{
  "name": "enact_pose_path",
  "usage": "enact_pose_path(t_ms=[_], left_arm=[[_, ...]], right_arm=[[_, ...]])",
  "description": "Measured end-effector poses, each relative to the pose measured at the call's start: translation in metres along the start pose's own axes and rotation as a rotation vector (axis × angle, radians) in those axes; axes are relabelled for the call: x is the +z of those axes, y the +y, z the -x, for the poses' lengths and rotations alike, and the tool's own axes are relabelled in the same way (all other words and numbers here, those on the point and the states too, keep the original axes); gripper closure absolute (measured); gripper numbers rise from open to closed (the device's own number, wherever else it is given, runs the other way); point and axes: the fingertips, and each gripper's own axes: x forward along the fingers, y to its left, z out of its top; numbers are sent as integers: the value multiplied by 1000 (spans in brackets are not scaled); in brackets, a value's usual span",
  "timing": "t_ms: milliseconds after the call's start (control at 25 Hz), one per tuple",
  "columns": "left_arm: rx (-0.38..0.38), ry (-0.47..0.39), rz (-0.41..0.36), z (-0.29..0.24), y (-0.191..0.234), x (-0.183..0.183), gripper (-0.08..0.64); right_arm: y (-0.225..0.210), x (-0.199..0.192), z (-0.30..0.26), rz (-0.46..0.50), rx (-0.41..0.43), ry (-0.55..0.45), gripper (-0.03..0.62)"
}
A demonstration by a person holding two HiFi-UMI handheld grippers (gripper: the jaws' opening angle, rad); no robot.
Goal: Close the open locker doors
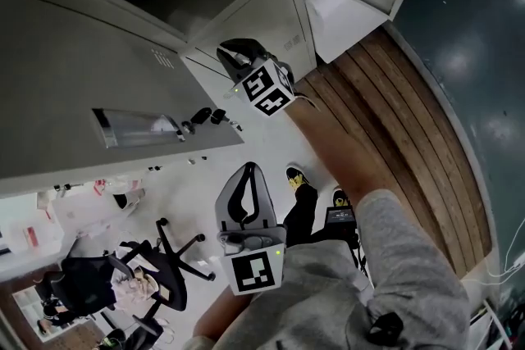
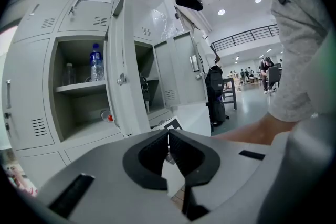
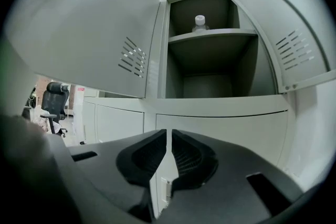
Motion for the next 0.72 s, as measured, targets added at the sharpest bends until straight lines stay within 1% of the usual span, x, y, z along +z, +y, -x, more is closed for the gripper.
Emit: enact_pose_path(t_ms=[160,240,360,440,560,640,720], left_arm=[[9,-1,10,10,-3,1,548],[9,-6,18,18,-6,3,548],[10,10,21,32,-10,1,548],[20,1,26,40,-12,3,548],[28,-16,62,58,-19,1,548],[32,-17,68,71,-23,-1,548],[39,-19,73,82,-28,0,548]], right_arm=[[0,13,38,-7,-2,2,543],[2,24,66,-7,-1,1,543],[6,42,114,-9,-3,-12,543],[3,56,146,7,-19,-15,543],[7,74,200,17,-50,-9,543],[11,84,235,11,-69,-5,543],[14,92,270,26,-91,8,543]])
